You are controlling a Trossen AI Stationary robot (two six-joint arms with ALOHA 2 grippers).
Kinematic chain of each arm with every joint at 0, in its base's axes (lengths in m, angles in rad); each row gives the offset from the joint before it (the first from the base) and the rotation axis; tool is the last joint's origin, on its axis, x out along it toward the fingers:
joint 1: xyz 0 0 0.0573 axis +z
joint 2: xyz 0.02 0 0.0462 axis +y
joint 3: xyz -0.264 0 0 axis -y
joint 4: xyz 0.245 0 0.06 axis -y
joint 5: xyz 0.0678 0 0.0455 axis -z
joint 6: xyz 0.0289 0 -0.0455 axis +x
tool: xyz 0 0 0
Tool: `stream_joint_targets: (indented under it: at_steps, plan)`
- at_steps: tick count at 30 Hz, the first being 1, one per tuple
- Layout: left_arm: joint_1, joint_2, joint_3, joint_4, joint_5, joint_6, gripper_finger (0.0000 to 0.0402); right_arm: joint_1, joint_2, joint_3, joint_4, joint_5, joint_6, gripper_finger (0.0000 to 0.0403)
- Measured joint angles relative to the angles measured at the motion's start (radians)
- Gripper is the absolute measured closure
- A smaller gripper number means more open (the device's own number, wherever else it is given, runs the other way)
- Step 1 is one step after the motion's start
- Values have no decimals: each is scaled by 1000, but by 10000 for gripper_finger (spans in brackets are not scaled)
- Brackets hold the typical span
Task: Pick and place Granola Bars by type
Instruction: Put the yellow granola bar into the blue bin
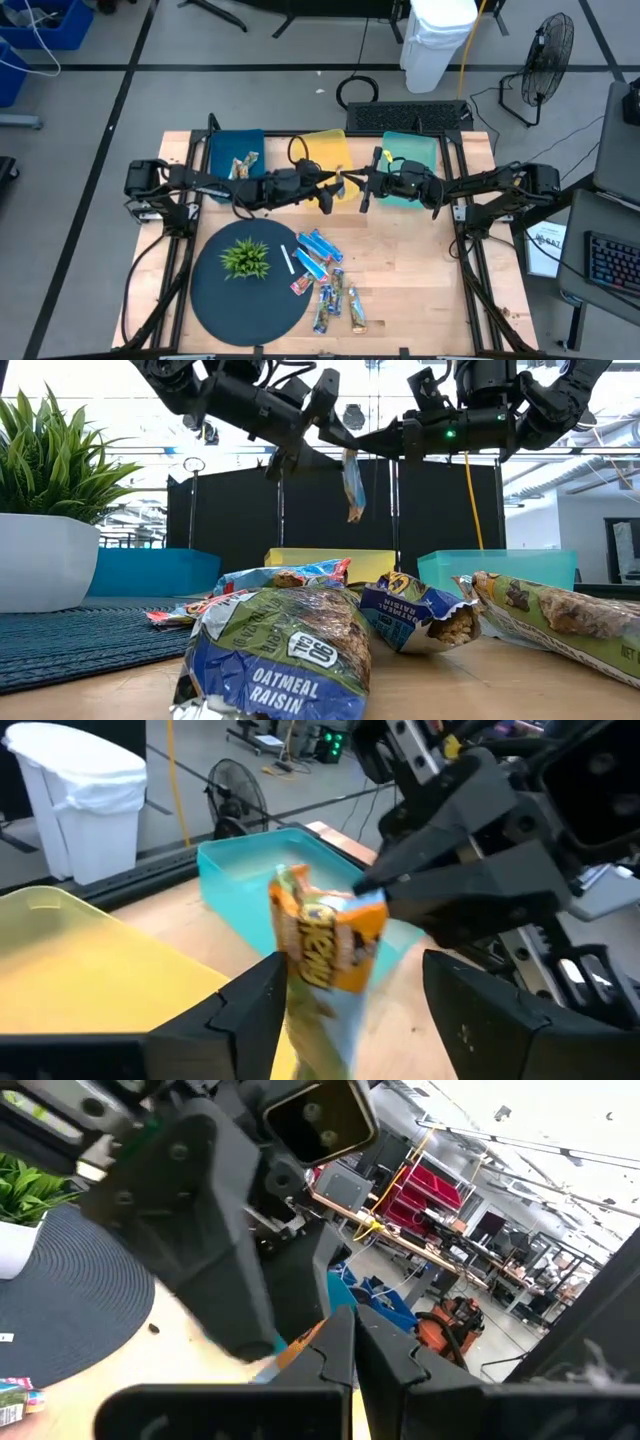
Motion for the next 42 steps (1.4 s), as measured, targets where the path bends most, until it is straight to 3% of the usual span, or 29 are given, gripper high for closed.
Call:
stream_joint_targets:
  at_steps: [15,26,29,32,37,42]
  plan:
    - [10,0,0,-3,-37,58,252,0,0,0,-3,0,26,403]
    - [10,0,0,-1,-16,136,381,1,0,0,-5,-2,48,403]
    - [10,0,0,-1,-16,143,386,1,0,0,-5,-1,94,400]
    - [10,-1,0,-4,-16,170,388,2,0,0,-10,-2,112,377]
    - [10,-20,-1,-29,-16,211,391,22,-8,0,-27,11,129,299]
    - [11,-82,-2,-158,-29,260,392,40,-109,0,-192,75,214,232]
